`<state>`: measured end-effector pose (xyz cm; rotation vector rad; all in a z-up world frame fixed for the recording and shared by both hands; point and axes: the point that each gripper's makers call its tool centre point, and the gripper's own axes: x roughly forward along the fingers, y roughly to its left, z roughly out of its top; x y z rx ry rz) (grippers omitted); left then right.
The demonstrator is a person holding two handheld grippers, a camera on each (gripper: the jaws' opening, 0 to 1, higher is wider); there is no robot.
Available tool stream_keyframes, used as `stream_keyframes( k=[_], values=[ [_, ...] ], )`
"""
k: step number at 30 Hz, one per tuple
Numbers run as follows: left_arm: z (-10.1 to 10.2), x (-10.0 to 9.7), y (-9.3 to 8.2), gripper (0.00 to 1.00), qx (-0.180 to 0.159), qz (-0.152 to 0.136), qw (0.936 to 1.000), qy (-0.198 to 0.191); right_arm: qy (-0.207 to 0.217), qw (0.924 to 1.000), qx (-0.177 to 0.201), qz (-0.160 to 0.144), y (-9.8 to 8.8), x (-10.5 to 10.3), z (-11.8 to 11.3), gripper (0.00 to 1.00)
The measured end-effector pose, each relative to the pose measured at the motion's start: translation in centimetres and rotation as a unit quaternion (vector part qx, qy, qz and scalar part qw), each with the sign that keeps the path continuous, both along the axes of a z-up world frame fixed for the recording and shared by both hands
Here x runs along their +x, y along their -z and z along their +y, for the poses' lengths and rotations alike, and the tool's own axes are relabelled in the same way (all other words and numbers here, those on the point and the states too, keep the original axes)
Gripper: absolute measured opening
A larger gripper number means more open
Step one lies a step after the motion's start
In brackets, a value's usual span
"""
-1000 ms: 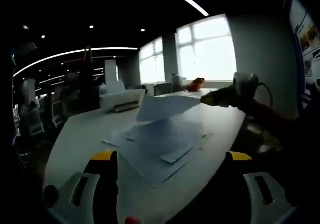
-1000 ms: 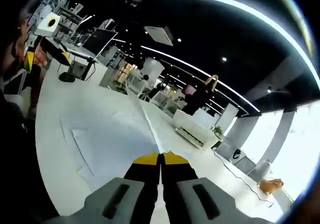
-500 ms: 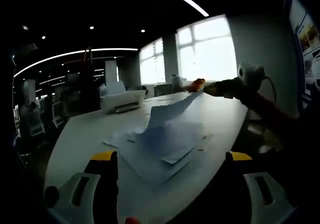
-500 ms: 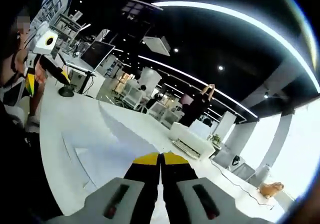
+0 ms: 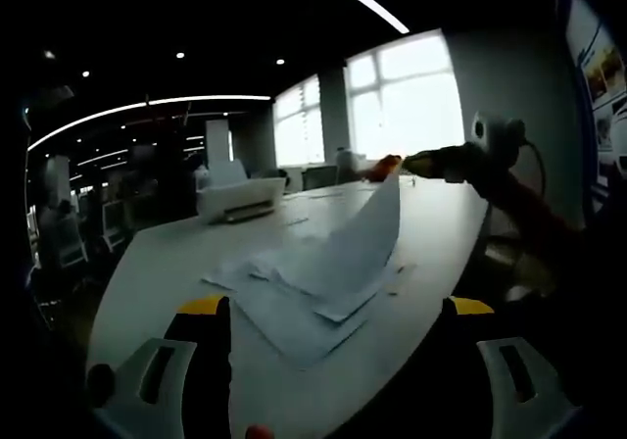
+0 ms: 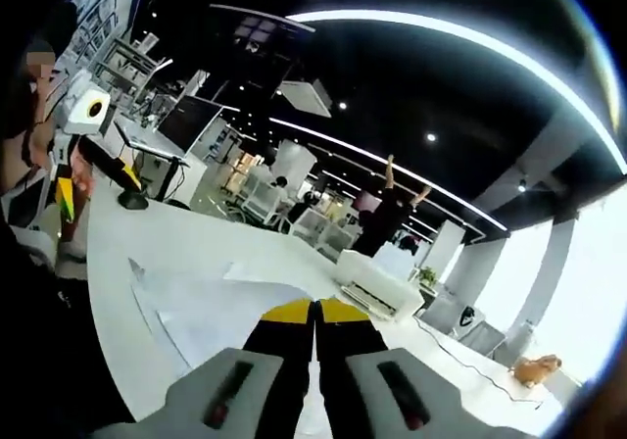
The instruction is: Organize the stack of printing papers by aligning and flattening the scattered papers on the table
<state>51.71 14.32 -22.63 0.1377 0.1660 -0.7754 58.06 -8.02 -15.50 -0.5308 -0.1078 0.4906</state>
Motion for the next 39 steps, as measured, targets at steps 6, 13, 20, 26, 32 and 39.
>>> stream_keyframes(
  k=[6, 13, 20, 26, 32, 39],
  values=[
    [-0.1, 0.0, 0.1, 0.91, 0.000, 0.000, 1.0000, 0.001, -0.002, 1.0000, 0.008, -0.005, -1.3, -0.5, -0.2, 0.00],
    [-0.3, -0.1, 0.0, 0.91, 0.001, -0.002, 1.0000, 0.004, -0.008, 0.9997, 0.021, 0.000, -2.1, -1.2, -0.2, 0.00],
    [-0.3, -0.1, -0.2, 0.92, -0.002, -0.006, 1.0000, 0.004, -0.018, 0.9991, 0.038, 0.005, -3.1, -2.1, 0.3, 0.00],
    [-0.4, -0.2, -0.2, 0.92, -0.001, -0.008, 0.9999, 0.006, -0.020, 0.9990, 0.040, -0.002, -3.9, -2.2, 0.3, 0.00],
    [-0.3, -0.1, -0.5, 0.92, -0.002, -0.011, 0.9999, 0.006, -0.024, 0.9987, 0.044, -0.013, -5.5, -2.6, 0.4, 0.00],
    [-0.4, -0.2, -0.6, 0.92, -0.002, -0.015, 0.9998, 0.008, -0.028, 0.9982, 0.048, -0.023, -6.6, -3.1, 0.6, 0.00]
  ],
)
